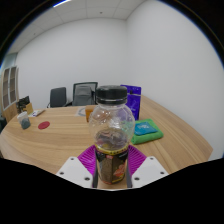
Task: Pour water
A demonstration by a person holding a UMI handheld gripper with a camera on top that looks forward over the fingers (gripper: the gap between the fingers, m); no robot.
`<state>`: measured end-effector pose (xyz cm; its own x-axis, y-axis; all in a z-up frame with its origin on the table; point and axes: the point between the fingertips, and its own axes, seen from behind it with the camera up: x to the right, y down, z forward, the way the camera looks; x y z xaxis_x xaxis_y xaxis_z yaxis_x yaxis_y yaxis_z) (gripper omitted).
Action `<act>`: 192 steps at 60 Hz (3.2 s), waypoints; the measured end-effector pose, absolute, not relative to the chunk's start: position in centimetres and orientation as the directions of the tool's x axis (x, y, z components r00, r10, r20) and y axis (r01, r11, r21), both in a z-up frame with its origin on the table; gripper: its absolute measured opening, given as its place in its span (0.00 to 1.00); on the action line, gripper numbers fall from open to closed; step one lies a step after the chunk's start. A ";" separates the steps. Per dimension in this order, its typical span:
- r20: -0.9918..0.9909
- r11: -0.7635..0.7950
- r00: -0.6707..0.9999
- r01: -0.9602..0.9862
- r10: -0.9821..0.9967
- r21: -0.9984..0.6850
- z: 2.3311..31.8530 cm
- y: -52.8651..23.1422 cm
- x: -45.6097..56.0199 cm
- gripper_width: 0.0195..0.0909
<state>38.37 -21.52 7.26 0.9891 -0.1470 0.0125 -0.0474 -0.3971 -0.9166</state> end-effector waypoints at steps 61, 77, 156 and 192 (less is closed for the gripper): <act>0.972 -0.312 -0.219 0.921 0.083 0.234 25.5 3.7 -1.1 0.26; 0.779 -0.160 -0.591 0.765 0.209 0.624 17.9 6.3 -5.9 0.27; -0.021 -0.344 0.960 0.080 0.280 -0.935 7.6 6.8 -1.5 0.43; 0.039 -0.559 0.999 0.048 0.028 -0.828 18.0 -16.3 -0.3 0.93</act>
<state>-0.31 -16.34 18.02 0.9989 0.0283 0.0386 0.0479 -0.5592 -0.8276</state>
